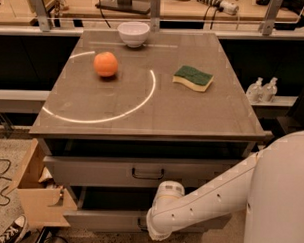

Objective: Open middle drawer

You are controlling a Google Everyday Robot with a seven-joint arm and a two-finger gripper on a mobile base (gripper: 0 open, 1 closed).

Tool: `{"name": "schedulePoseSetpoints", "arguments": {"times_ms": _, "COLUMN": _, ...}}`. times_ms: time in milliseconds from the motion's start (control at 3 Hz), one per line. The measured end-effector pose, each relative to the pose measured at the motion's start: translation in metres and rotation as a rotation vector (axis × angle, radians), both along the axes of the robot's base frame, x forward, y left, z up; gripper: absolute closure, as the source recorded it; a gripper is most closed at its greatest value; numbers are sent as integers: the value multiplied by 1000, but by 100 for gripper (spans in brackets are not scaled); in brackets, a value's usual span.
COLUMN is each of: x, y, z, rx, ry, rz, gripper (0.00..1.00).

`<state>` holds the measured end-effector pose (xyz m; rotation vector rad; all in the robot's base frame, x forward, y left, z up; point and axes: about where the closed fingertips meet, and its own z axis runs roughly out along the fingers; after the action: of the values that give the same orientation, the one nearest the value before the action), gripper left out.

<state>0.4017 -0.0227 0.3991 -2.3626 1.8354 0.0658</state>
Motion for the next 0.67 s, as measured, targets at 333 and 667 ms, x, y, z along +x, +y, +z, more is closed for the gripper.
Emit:
{"name": "schedulePoseSetpoints", "arguments": {"times_ms": 333, "x": -1, "y": 0, "z": 2, "rx": -4, "ry": -8, "rz": 0, "gripper": 100}}
{"name": "schedulePoseSetpoints", "arguments": {"times_ms": 667, "x": -1, "y": 0, "z": 2, "rx": -4, "ry": -8, "rz": 0, "gripper": 100}}
